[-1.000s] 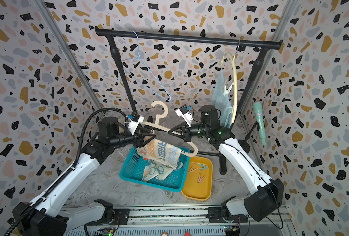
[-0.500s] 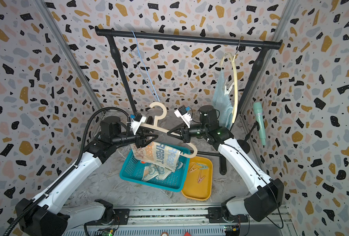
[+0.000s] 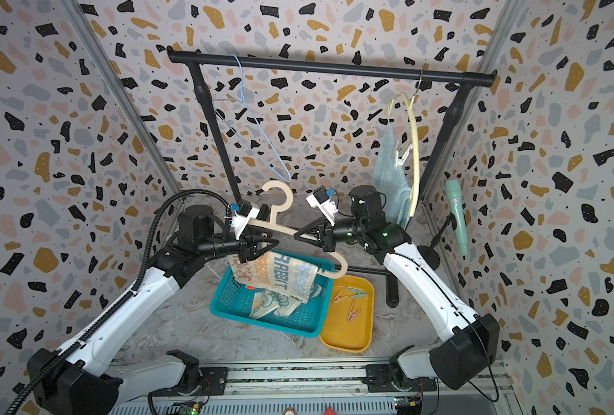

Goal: Remove the clothespins securing towels to the hanger
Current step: Remove the clothespin from the hanger.

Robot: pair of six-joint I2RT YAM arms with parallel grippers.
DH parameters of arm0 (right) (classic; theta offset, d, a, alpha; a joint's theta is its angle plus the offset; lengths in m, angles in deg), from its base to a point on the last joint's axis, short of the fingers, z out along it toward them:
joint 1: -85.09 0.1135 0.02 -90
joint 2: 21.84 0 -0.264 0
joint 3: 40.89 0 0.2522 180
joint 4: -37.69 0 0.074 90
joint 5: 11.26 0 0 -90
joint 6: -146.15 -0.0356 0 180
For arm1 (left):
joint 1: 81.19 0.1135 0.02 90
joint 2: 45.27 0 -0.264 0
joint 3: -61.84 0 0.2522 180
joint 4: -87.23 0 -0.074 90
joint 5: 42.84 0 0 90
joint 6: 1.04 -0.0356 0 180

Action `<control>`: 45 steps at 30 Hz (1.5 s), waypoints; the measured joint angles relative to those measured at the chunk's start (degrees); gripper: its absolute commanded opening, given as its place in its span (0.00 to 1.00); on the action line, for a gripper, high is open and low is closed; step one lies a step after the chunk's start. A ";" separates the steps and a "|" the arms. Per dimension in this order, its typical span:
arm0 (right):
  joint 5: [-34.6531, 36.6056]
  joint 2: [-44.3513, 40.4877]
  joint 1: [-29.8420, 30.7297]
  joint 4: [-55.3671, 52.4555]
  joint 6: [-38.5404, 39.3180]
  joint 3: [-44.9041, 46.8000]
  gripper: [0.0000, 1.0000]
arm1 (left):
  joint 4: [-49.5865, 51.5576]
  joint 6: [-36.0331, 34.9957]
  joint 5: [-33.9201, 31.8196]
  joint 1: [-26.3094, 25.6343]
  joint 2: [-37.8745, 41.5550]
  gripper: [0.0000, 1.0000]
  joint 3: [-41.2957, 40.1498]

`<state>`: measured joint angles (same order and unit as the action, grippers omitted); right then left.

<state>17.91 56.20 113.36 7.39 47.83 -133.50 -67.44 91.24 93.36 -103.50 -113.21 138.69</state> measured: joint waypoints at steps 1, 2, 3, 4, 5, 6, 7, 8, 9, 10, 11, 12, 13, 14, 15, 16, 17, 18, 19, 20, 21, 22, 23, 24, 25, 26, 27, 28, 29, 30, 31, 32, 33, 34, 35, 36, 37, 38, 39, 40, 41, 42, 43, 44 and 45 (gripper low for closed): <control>0.00 0.00 -0.04 -0.07 0.09 0.02 0.00 | 0.13 0.00 0.15 0.00 0.09 0.43 0.00; -0.02 0.00 -0.04 -0.13 0.26 0.02 0.00 | 0.22 -0.02 0.31 0.00 0.15 0.42 0.00; -0.02 0.00 -0.11 -0.20 0.39 0.02 0.00 | 0.37 -0.02 0.46 0.00 0.20 0.42 0.00; -0.02 0.00 -0.15 -0.24 0.52 0.02 0.00 | 0.48 -0.04 0.57 0.00 0.20 0.41 0.00; -0.02 0.00 -0.17 -0.28 0.66 0.00 0.00 | 0.57 -0.04 0.70 0.00 0.20 0.41 0.00; -0.02 0.00 -0.20 -0.39 0.74 0.02 0.00 | 0.70 -0.04 0.76 0.00 0.22 0.41 0.00; -0.02 0.00 -0.24 -0.55 0.87 0.00 0.00 | 0.85 -0.04 0.87 0.00 0.22 0.40 0.00; -0.02 0.00 -0.24 -0.66 0.92 0.02 0.00 | 0.92 -0.04 0.90 0.00 0.22 0.39 0.00; -0.02 0.02 -0.24 -0.70 0.96 0.02 0.00 | 1.01 -0.07 0.92 0.00 0.22 0.38 0.00; -0.02 0.02 -0.26 -0.74 1.01 0.02 0.00 | 1.09 -0.11 0.92 0.00 0.22 0.38 0.00; -0.02 0.02 -0.26 -0.81 1.09 0.02 0.00 | 1.20 -0.15 0.92 0.00 0.22 0.37 0.00; 0.00 0.02 -0.26 -0.87 1.14 0.02 0.00 | 1.29 -0.20 0.94 0.00 0.22 0.36 0.00; 0.00 0.02 -0.26 -0.92 1.16 0.02 0.00 | 1.31 -0.20 0.92 0.00 0.22 0.34 0.00; 0.00 0.02 -0.28 -0.96 1.18 0.02 0.00 | 1.33 -0.20 0.92 0.00 0.22 0.34 0.00; 0.02 0.02 -0.31 -1.03 1.25 0.02 0.00 | 1.33 -0.22 0.92 0.00 0.24 0.33 0.00; 0.02 0.02 -0.31 -1.05 1.31 0.02 0.00 | 1.36 -0.22 0.92 0.00 0.26 0.31 0.00; 0.04 0.02 -0.35 -1.05 1.33 0.02 0.00 | 1.42 -0.22 0.92 0.00 0.33 0.30 0.00; 0.04 0.04 -0.35 -1.07 1.33 0.02 0.00 | 1.46 -0.22 0.92 0.00 0.37 0.29 0.00; 0.09 0.07 -0.37 -1.07 1.33 0.02 0.00 | 1.53 -0.22 0.92 0.00 0.44 0.27 0.00; 0.13 0.07 -0.37 -1.09 1.33 0.02 0.00 | 1.62 -0.22 0.94 0.00 0.48 0.26 0.00; 0.20 0.13 -0.39 -1.09 1.36 0.02 0.00 | 1.66 -0.22 0.94 0.00 0.50 0.25 0.00; 0.22 0.22 -0.39 -1.09 1.36 0.02 0.00 | 1.68 -0.22 0.94 0.00 0.52 0.24 0.00; 0.22 0.28 -0.39 -1.07 1.36 0.02 0.00 | 1.73 -0.22 0.94 0.00 0.52 0.22 0.00; 0.24 0.37 -0.42 -1.07 1.36 0.02 0.00 | 1.77 -0.24 0.96 0.00 0.52 0.21 0.00; 0.24 0.44 -0.42 -1.07 1.36 0.00 0.00 | 1.84 -0.22 0.96 0.00 0.52 0.20 0.00; 0.26 0.50 -0.42 -1.09 1.33 0.02 0.00 | 1.88 -0.22 0.96 0.00 0.52 0.19 0.00; 0.28 0.55 -0.42 -1.09 1.33 0.02 0.00 | 1.92 -0.22 0.96 0.00 0.52 0.17 0.00; 0.31 0.55 -0.42 -1.09 1.36 0.02 0.00 | 1.97 -0.22 0.96 0.00 0.52 0.15 0.00; 0.39 0.55 -0.42 -1.09 1.33 0.02 0.00 | 1.99 -0.22 0.96 0.00 0.52 0.12 0.00; 0.42 0.55 -0.42 -1.09 1.33 0.02 0.00 | 2.03 -0.22 0.98 0.00 0.55 0.10 0.00; 0.44 0.55 -0.42 -1.09 1.36 0.02 0.00 | 2.03 -0.22 1.01 0.00 0.52 0.07 0.00; 0.46 0.55 -0.42 -1.11 1.33 0.02 0.00 | 2.05 -0.22 1.07 0.00 0.55 0.04 0.00; 0.46 0.55 -0.42 -1.11 1.33 0.02 0.00 | 2.05 -0.22 1.09 0.00 0.52 0.00 0.00; 0.46 0.55 -0.42 -1.14 1.33 0.02 0.00 | 2.05 -0.22 1.11 0.00 0.55 0.00 0.00; 0.46 0.55 -0.42 -1.14 1.33 0.00 0.00 | 2.05 -0.22 1.14 0.00 0.55 0.00 0.00; 0.46 0.55 -0.42 -1.14 1.31 0.00 0.00 | 2.05 -0.22 1.14 0.00 0.55 0.00 0.00; 0.48 0.55 -0.42 -1.14 1.31 0.02 0.00 | 2.05 -0.20 1.14 0.00 0.52 0.00 0.00; 0.48 0.57 -0.42 -1.14 1.31 0.02 0.00 | 2.05 -0.17 1.14 0.00 0.52 0.00 0.00; 0.50 0.61 -0.42 -1.14 1.31 0.02 0.00 | 2.05 -0.11 1.11 0.00 0.55 0.00 0.00; 0.50 0.66 -0.42 -1.11 1.29 0.02 0.00 | 2.03 0.07 1.11 0.00 0.52 0.00 0.00; 0.57 0.70 -0.42 -1.14 1.27 0.02 0.00 | 1.99 0.35 1.05 0.00 0.52 0.00 0.00; 0.66 0.76 -0.42 -1.11 1.25 0.02 0.00 | 1.90 0.79 0.85 0.00 0.55 0.00 0.00; 0.70 0.76 -0.42 -1.09 1.20 0.02 0.00 | 1.81 1.11 0.68 0.00 0.55 0.00 0.00; 0.74 0.81 -0.42 -1.07 1.14 0.02 0.00 | 1.73 1.64 0.20 0.00 0.55 0.00 0.00; 0.85 0.83 -0.42 -1.05 1.09 0.02 0.00 | 1.62 2.08 -0.39 -0.04 0.55 0.00 0.00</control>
<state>18.76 57.03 112.94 6.34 48.92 -133.47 -65.82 93.32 92.97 -103.54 -112.67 138.69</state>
